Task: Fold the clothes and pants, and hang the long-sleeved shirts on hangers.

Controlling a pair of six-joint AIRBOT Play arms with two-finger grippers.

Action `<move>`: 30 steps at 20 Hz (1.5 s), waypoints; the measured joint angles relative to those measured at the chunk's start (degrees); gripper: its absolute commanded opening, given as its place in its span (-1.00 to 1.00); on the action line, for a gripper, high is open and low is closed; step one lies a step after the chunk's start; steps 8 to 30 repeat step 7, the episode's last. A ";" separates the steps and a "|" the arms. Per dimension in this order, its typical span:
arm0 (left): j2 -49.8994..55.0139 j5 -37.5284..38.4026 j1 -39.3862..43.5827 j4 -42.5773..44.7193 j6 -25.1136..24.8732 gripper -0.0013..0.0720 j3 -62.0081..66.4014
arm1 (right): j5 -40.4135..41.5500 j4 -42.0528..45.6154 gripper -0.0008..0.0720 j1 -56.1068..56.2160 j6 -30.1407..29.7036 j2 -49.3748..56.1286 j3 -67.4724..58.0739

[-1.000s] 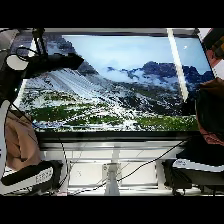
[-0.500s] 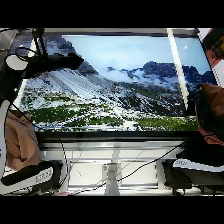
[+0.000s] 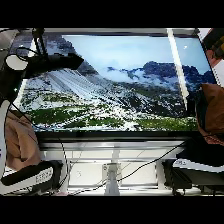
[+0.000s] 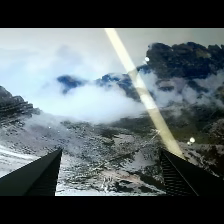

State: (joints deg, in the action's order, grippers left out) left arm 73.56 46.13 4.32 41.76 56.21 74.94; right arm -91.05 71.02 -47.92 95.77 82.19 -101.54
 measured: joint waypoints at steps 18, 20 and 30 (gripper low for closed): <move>0.00 0.02 0.00 0.02 -0.02 0.96 0.00 | 6.64 -3.72 -0.54 21.73 -6.47 0.00 0.02; 0.00 0.02 0.00 0.02 -0.02 0.96 0.00 | 6.64 -3.72 -0.54 21.73 -6.47 0.00 0.02; 0.00 0.02 0.00 0.02 -0.02 0.96 0.00 | 6.64 -3.72 -0.54 21.73 -6.47 0.00 0.02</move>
